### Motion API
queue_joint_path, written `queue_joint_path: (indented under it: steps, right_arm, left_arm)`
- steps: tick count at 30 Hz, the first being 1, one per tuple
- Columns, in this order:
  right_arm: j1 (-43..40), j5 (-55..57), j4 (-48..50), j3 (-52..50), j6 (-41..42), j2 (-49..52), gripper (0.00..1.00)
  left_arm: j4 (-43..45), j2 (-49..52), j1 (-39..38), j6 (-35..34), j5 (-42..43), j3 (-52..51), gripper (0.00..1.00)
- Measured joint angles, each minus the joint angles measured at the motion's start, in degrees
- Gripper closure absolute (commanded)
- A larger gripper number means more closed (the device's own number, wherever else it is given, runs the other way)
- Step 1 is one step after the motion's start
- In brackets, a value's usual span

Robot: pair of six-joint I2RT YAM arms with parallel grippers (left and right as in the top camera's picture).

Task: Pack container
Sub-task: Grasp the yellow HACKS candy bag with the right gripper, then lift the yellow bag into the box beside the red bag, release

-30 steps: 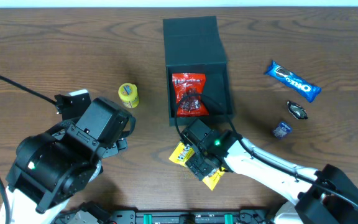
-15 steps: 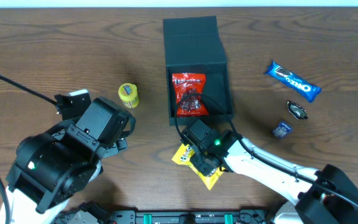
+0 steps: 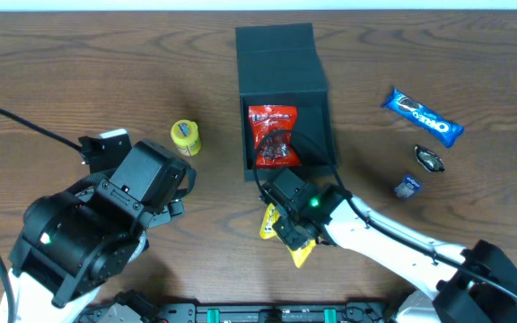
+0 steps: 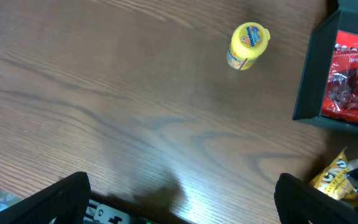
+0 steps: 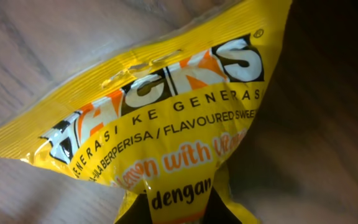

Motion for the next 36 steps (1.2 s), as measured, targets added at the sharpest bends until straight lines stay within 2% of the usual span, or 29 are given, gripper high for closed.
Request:
queue_joint_path:
  steps: [7, 14, 17, 21, 23, 36]
  right_arm:
    - [0.0, 0.5, -9.8, 15.3, 2.7, 0.6, 0.99]
    - [-2.9, 8.4, -15.5, 30.4, 14.5, 0.5, 0.99]
    - [-8.9, 9.9, -14.8, 31.0, 19.3, 0.5, 0.99]
    - [-18.9, 7.4, -10.9, 31.0, 20.6, 1.7, 0.99]
    - [-21.5, 5.8, -9.3, 31.1, 20.5, 3.1, 0.99]
    - [-22.2, 1.4, -6.0, 31.1, 18.8, 17.6, 0.99]
  left_arm:
    - [0.0, 0.0, 0.0, 0.0, 0.0, 0.0, 0.05]
    - [0.0, 0.0, 0.0, 0.0, 0.0, 0.0, 0.05]
    - [0.0, 0.0, 0.0, 0.0, 0.1, 0.0, 0.05]
    - [0.0, -0.1, 0.0, 0.0, 0.3, 0.0, 0.05]
    - [0.0, -0.1, 0.0, 0.0, 0.4, 0.0, 0.05]
    - [0.5, -0.1, 0.0, 0.0, 0.7, 0.0, 0.05]
